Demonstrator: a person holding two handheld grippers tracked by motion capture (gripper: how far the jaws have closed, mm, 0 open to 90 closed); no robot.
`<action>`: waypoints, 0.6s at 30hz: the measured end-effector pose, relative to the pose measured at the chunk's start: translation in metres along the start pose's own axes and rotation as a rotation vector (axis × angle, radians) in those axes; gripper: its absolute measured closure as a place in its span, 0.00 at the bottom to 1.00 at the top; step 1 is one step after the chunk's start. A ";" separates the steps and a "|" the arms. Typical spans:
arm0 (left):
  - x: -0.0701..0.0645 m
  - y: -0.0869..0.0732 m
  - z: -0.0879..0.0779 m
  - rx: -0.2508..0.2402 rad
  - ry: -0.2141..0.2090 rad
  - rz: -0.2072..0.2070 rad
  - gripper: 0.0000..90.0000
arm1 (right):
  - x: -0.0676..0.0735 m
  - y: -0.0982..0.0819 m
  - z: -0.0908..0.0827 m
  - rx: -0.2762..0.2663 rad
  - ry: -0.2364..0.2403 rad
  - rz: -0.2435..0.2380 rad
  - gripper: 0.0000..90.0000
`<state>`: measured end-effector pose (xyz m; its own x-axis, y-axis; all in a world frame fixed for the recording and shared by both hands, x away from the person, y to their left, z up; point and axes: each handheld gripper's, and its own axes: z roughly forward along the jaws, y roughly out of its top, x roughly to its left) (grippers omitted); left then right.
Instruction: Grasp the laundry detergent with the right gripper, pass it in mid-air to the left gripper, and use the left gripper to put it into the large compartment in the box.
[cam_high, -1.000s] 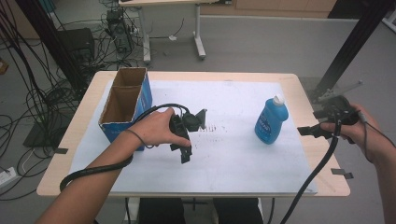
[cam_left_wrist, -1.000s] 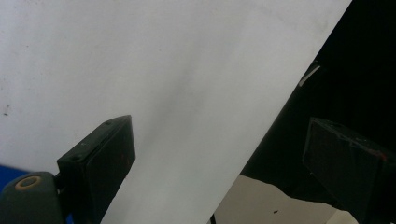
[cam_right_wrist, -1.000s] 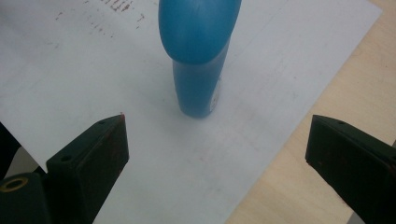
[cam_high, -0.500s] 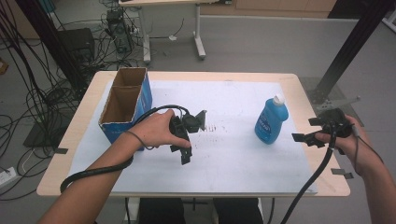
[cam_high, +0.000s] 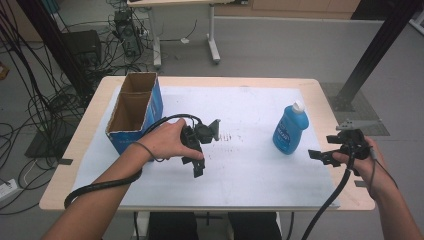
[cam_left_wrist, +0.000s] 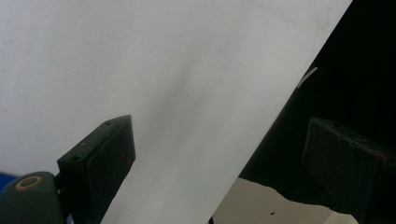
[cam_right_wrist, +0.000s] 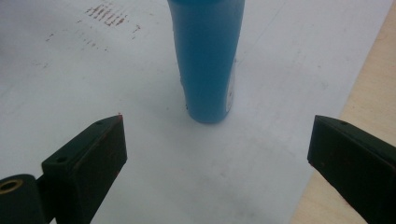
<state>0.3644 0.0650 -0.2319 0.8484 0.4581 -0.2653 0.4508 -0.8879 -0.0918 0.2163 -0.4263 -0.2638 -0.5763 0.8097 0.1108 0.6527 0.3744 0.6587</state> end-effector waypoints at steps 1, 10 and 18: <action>0.000 0.000 0.000 0.000 0.000 0.000 0.11 | 0.000 -0.003 0.001 -0.006 0.004 0.003 0.05; 0.000 0.001 0.005 0.003 -0.001 0.003 0.11 | 0.002 -0.030 0.015 -0.086 0.009 0.010 0.05; 0.000 0.000 0.008 0.003 -0.001 -0.001 0.11 | 0.003 -0.053 0.027 -0.178 0.014 0.021 0.05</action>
<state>0.3620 0.0643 -0.2393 0.8475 0.4593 -0.2662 0.4511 -0.8874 -0.0949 0.1929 -0.4314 -0.3183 -0.5709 0.8098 0.1350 0.5678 0.2707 0.7774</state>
